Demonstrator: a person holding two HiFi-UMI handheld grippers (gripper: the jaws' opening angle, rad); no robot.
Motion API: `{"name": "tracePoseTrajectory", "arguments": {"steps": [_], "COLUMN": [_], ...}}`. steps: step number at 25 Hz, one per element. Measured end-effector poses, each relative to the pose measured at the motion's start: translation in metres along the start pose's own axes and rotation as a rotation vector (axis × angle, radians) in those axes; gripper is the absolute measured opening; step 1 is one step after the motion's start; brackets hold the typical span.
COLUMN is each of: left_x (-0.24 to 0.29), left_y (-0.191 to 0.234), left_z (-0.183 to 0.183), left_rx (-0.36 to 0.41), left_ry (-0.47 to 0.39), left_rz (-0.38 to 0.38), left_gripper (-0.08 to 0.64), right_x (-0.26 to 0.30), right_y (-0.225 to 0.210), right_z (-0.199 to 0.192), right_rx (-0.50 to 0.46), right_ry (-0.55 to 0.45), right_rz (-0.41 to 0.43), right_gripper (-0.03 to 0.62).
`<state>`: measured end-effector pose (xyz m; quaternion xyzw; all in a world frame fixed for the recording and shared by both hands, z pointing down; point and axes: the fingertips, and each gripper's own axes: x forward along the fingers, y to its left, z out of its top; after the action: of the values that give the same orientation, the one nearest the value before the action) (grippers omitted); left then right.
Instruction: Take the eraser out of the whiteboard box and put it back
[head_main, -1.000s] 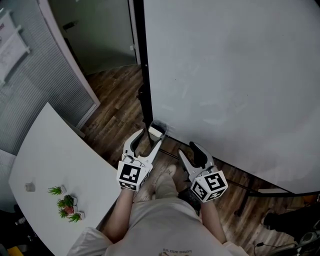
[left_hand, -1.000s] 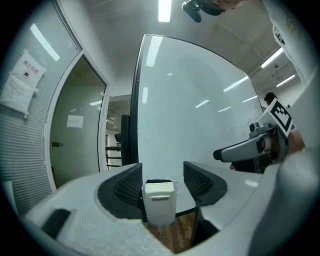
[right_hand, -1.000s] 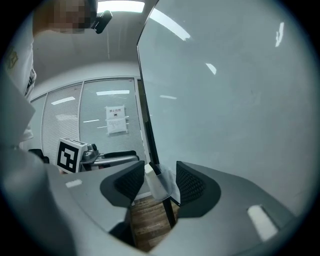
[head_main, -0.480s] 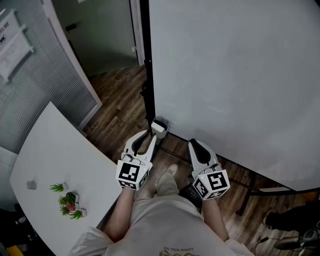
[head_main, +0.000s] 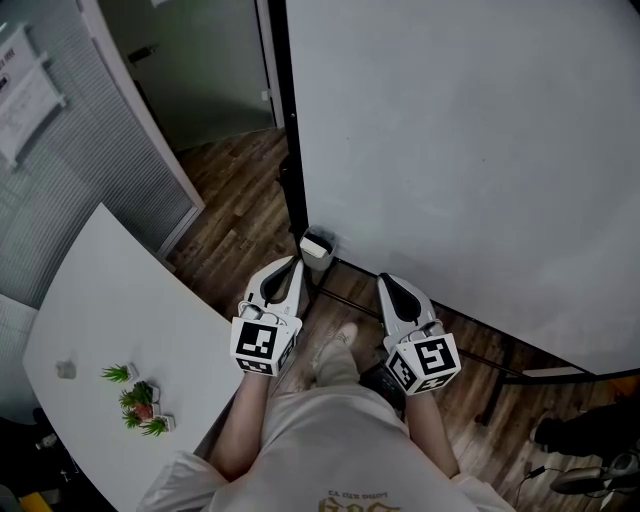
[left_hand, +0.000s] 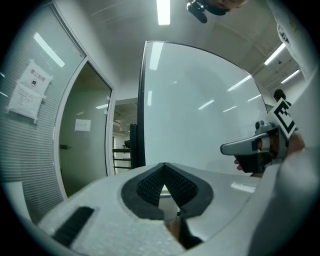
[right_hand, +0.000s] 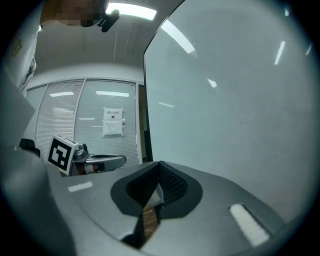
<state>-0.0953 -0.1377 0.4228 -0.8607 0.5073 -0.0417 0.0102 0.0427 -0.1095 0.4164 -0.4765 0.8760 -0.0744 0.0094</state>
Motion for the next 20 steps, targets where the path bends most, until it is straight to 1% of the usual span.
{"name": "tracePoseTrajectory", "arguments": {"steps": [5, 11, 15, 20], "left_x": [0.003, 0.004, 0.005, 0.004], "left_y": [-0.002, 0.003, 0.004, 0.006], "left_z": [-0.002, -0.006, -0.004, -0.009], "left_rx": [0.002, -0.002, 0.021, -0.044], "left_ry": [0.006, 0.004, 0.017, 0.03], "left_rz": [-0.002, 0.023, 0.025, 0.003], "left_gripper": [-0.003, -0.003, -0.002, 0.0], "right_x": [0.001, 0.002, 0.003, 0.003], "right_y": [-0.001, -0.003, -0.006, -0.008], "right_z": [0.0, -0.006, -0.008, -0.01], "right_rx": [-0.003, -0.017, -0.019, -0.018], "right_ry": [0.009, 0.034, 0.045, 0.052], "right_rz": [0.007, 0.001, -0.004, -0.012], "right_gripper": [0.011, 0.011, 0.011, 0.011]}}
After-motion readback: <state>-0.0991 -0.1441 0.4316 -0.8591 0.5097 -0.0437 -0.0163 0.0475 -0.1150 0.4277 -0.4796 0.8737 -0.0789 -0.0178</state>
